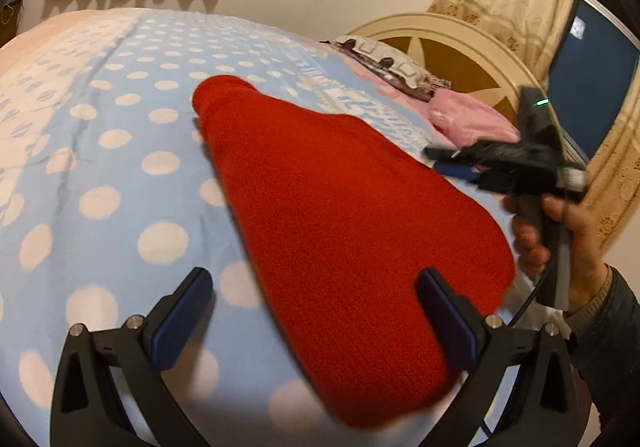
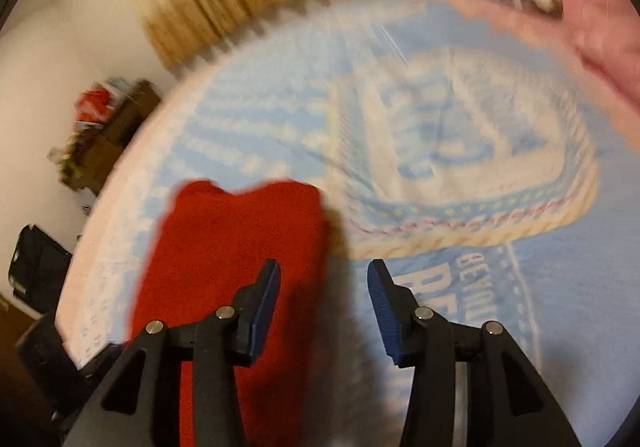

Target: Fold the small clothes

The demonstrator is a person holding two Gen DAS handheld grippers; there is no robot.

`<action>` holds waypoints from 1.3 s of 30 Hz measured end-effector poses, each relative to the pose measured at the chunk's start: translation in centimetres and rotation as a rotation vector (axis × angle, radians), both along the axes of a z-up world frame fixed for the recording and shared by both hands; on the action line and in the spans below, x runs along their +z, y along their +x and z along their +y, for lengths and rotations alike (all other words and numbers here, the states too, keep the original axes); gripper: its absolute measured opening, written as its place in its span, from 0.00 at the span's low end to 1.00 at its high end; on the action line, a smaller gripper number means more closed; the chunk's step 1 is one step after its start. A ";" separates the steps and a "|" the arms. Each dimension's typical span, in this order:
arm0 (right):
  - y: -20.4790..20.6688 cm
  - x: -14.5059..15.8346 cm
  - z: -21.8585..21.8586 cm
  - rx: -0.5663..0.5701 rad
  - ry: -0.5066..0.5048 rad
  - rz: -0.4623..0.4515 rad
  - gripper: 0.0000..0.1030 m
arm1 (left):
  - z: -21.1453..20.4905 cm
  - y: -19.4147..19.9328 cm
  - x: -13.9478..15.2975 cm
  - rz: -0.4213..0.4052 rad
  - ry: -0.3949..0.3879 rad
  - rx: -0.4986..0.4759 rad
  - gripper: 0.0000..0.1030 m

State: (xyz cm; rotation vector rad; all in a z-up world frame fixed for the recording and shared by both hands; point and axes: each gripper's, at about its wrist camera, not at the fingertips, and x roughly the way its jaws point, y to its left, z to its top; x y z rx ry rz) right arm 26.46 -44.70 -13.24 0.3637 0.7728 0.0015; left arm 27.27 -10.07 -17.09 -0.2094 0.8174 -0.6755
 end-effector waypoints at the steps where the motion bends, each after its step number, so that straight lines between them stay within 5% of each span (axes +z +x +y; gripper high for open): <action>1: -1.5 1.1 1.1 0.042 -0.006 -0.045 0.45 | 0.0 -0.4 0.0 -0.004 0.003 -0.005 1.00; 4: -5.4 1.8 5.7 0.256 -0.025 -0.095 0.45 | -1.0 -0.8 -0.4 -0.005 0.062 -0.019 1.00; 6: -6.4 0.3 7.5 0.340 -0.057 -0.040 0.45 | -1.5 -0.5 -0.6 0.007 0.087 -0.027 1.00; 8: -6.3 -2.8 7.9 0.328 -0.115 0.071 0.46 | -2.2 -0.4 -0.6 0.005 0.122 -0.039 1.00; 12: -6.7 -2.8 6.0 0.297 -0.028 0.024 0.46 | -2.8 -1.3 0.3 -0.036 0.182 -0.058 1.00; 14: -6.8 -1.5 5.6 0.298 0.008 -0.024 0.46 | -2.0 -1.6 1.2 -0.055 0.151 -0.058 1.00; 15: -6.8 -1.1 5.1 0.297 0.015 -0.039 0.53 | -1.5 -1.5 1.5 -0.055 0.128 -0.053 1.00; 16: -6.4 -0.7 4.3 0.288 0.032 -0.048 0.73 | -1.1 -1.3 1.8 -0.050 0.110 -0.041 1.00; 18: -5.2 -0.1 2.9 0.249 0.075 -0.054 0.81 | -0.3 -0.1 2.1 -0.020 0.063 -0.005 1.00; 23: -1.2 -1.1 -2.1 0.147 0.295 -0.016 0.81 | -0.6 2.3 0.7 0.082 0.024 0.035 1.00; 33: 5.3 -5.9 -4.0 0.160 0.397 0.093 0.81 | -1.7 2.1 -0.9 0.085 0.020 0.012 1.00; 39: 6.9 -6.2 -2.8 0.187 0.393 0.086 0.81 | -1.8 2.0 -0.8 0.076 0.021 0.004 1.00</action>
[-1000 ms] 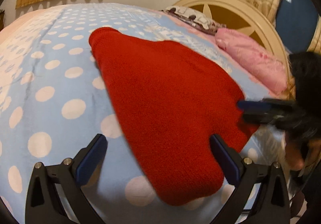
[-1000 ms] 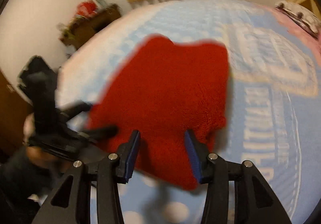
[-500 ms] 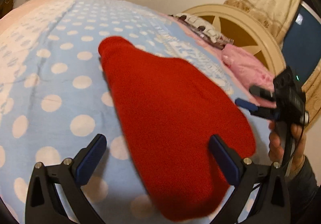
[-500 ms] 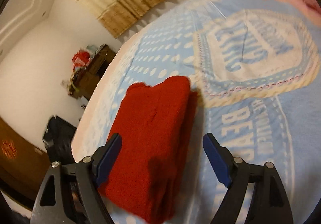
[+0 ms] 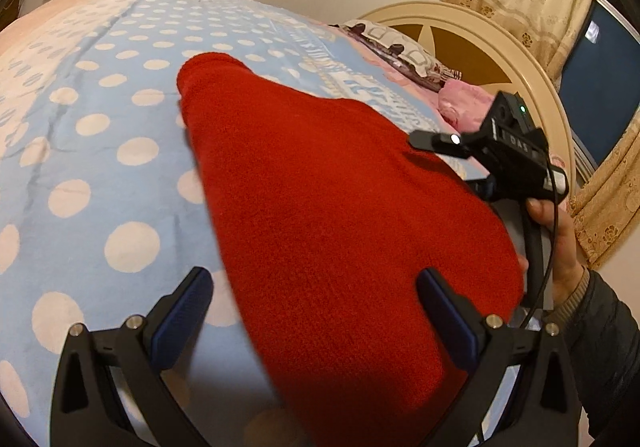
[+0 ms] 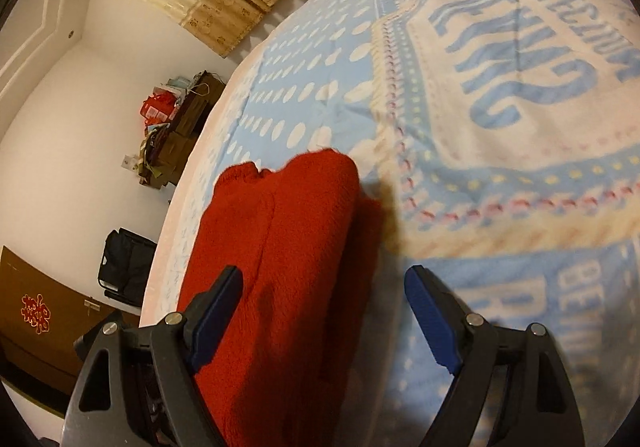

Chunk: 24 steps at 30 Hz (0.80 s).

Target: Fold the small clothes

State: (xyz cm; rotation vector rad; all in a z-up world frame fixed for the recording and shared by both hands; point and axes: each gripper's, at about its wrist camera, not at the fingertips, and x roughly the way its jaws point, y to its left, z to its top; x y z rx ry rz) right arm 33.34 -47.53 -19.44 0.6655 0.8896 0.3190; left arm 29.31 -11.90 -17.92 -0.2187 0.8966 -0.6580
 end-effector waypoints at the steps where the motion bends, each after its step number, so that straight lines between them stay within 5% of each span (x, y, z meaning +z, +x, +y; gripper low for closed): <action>1: 0.2 0.0 0.1 -0.005 0.006 -0.004 0.81 | 0.0 0.0 0.0 -0.001 -0.001 -0.001 1.00; 12: 1.7 -0.2 1.0 0.033 0.067 -0.037 0.80 | 0.2 0.2 -0.1 0.001 -0.012 -0.011 1.00; 14: 1.8 -0.3 0.9 0.037 0.082 -0.035 0.75 | 0.2 0.1 -0.1 0.004 -0.012 -0.013 1.00; 16: 2.1 -0.7 1.0 0.045 0.091 -0.018 0.55 | 0.2 0.3 -0.1 0.011 -0.020 -0.017 1.00; 24: 1.7 0.0 2.7 0.084 0.028 -0.040 0.32 | 0.6 0.1 0.1 0.020 -0.047 -0.031 0.96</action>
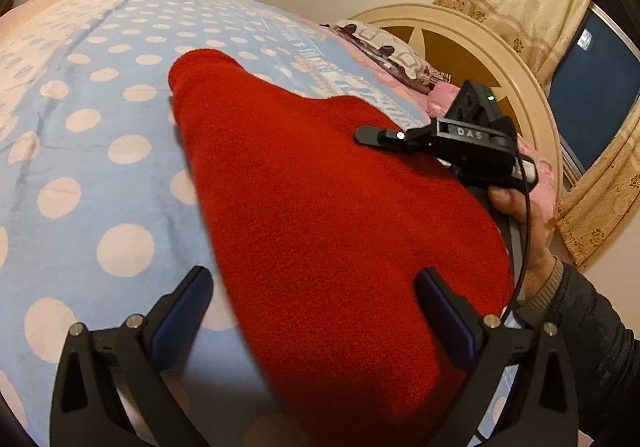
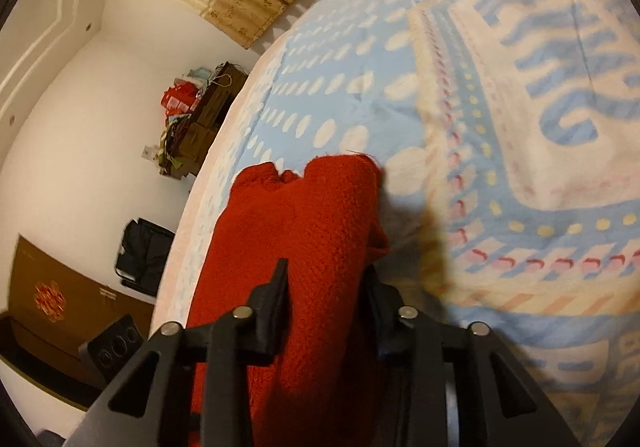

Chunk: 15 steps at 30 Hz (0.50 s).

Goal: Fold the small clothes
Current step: 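Close the left gripper on the sweater edge beside the right gripper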

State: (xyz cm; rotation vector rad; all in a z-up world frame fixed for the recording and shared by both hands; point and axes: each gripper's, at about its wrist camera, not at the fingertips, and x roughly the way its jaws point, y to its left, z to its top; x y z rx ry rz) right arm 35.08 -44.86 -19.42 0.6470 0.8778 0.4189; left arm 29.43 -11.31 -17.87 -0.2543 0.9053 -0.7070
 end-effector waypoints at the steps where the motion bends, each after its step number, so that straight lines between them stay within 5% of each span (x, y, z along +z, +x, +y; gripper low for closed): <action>1: -0.2 0.4 0.3 0.001 -0.008 -0.014 0.31 | 0.0 -0.1 0.1 -0.004 -0.004 -0.003 0.85; 2: -0.5 0.7 0.6 -0.003 -0.004 -0.026 0.31 | 0.0 -0.3 0.2 -0.007 -0.021 -0.024 0.72; 8: -2.0 2.6 1.4 -0.045 0.003 -0.078 0.29 | 0.8 -1.3 1.1 -0.028 -0.043 0.003 0.45; 15: -3.9 5.8 2.9 -0.039 0.017 -0.136 0.28 | 1.7 -3.1 3.6 -0.102 -0.018 -0.016 0.37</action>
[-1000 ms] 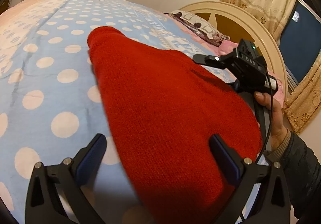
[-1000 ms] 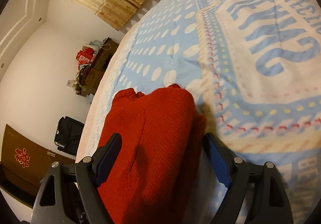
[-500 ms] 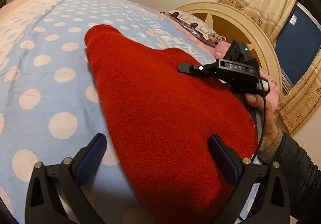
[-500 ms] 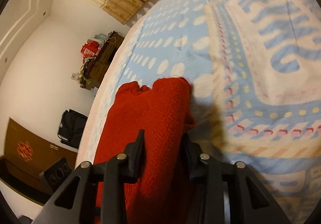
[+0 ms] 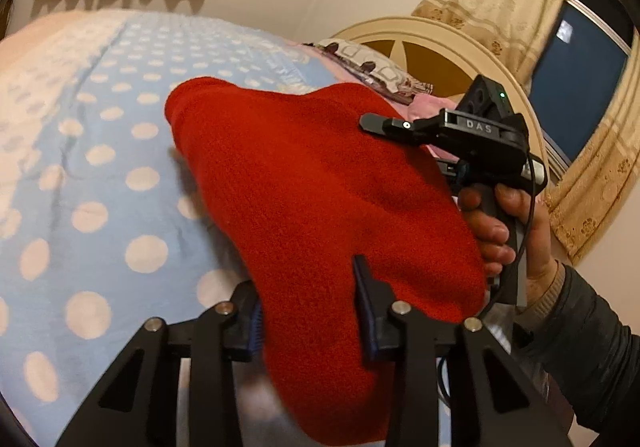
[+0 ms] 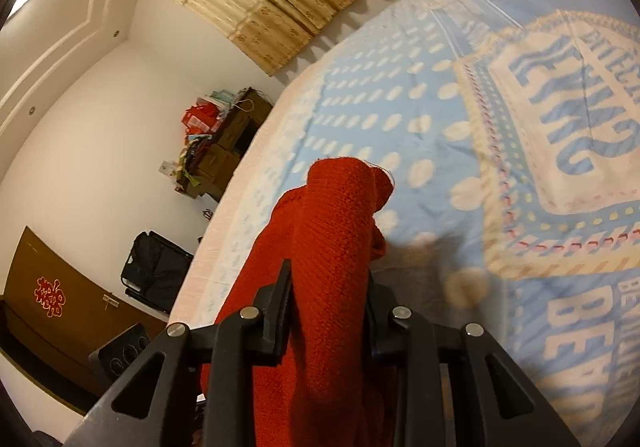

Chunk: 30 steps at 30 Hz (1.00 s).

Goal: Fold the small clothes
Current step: 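Close the left gripper on the sweater edge beside the right gripper, then lift the held edge with both grippers and fold it over the sweater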

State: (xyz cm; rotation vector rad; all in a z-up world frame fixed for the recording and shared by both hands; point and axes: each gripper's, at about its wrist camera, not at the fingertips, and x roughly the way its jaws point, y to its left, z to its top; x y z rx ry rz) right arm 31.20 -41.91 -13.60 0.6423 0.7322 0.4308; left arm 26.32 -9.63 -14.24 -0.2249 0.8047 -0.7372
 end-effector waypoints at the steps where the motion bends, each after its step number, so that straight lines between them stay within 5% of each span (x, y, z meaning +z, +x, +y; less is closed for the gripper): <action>1: -0.3 0.5 0.5 0.005 0.000 -0.007 0.28 | 0.3 -0.3 0.5 -0.012 0.000 0.003 0.37; 13: -1.6 2.1 8.9 0.124 0.066 -0.046 0.28 | 6.8 -5.0 3.9 -0.081 0.027 0.102 0.37; 30: -1.2 2.6 21.4 0.294 0.065 -0.036 0.28 | 15.0 -9.1 4.2 -0.096 0.014 0.252 0.37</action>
